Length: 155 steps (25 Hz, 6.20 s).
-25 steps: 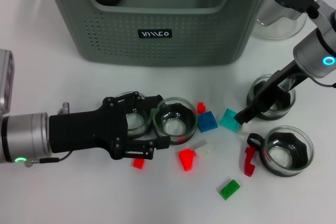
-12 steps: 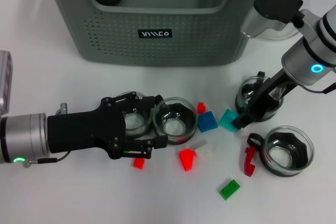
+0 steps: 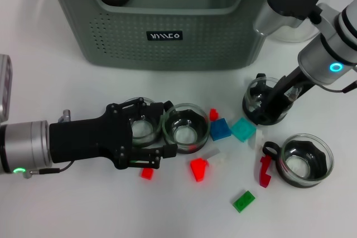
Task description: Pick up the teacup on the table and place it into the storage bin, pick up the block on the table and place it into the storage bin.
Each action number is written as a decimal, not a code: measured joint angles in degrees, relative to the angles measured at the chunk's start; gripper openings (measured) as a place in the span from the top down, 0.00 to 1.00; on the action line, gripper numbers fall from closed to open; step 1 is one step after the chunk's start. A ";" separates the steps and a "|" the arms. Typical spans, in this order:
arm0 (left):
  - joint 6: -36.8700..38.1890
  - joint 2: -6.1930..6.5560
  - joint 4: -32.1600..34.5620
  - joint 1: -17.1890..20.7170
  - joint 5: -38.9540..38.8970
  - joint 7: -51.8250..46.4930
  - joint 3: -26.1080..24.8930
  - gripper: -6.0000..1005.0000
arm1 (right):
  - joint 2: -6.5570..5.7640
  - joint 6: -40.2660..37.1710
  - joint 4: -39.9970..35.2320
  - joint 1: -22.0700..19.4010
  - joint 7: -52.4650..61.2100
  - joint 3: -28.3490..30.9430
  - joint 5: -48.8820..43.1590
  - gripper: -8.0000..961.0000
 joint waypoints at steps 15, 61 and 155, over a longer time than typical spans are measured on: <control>0.03 0.01 -0.04 0.16 -0.17 0.00 -0.88 0.07 | -0.33 -8.63 -13.33 -2.54 1.56 0.78 4.94 0.93; 0.01 0.01 -0.44 -0.80 -0.17 0.00 -1.76 0.07 | -3.65 31.87 22.55 28.13 1.53 12.76 -2.28 0.93; -0.57 -0.34 -0.53 -0.46 -0.25 0.62 -1.75 0.07 | -2.48 30.24 23.45 25.17 8.62 9.63 -8.28 0.60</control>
